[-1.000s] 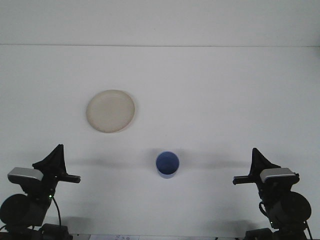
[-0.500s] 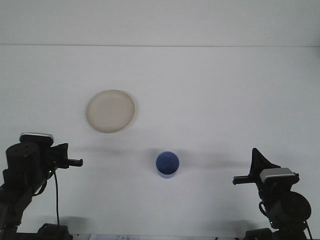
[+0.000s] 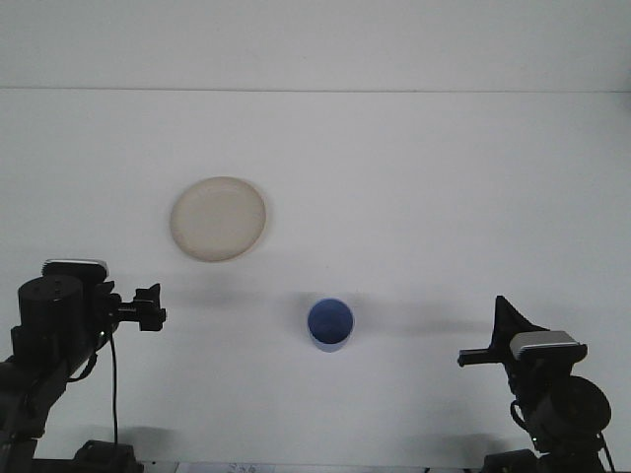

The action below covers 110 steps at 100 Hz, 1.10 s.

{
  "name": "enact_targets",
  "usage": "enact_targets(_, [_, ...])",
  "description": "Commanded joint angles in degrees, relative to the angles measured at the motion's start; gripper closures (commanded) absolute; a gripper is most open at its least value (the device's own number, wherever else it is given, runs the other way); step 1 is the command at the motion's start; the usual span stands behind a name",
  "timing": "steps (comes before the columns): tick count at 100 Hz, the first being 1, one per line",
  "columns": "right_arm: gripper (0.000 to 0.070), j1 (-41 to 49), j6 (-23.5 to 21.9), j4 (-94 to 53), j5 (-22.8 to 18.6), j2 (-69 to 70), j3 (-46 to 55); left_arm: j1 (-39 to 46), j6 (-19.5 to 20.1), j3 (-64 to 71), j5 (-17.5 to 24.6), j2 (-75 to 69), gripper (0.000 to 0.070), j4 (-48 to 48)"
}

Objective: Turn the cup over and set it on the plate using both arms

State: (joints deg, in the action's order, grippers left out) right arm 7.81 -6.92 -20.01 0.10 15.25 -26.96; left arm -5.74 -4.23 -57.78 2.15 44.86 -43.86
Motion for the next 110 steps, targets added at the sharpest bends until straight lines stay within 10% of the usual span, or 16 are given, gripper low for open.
enact_targets(1, [0.07, 0.09, -0.63, 0.46, -0.07, 0.2, -0.5, -0.07, -1.44, -1.01, 3.32, 0.44, 0.0161, 0.7])
enact_targets(21, [0.07, 0.09, -0.66, 0.46, -0.09, 0.2, -0.5, -3.78, -3.41, -4.52, 16.92, 6.97, 0.0245, 1.51])
enact_targets(110, [0.07, 0.09, -0.83, 0.26, -0.09, 0.2, -0.5, -33.51, 1.03, -21.49, 17.0, 45.83, 0.0238, 6.23])
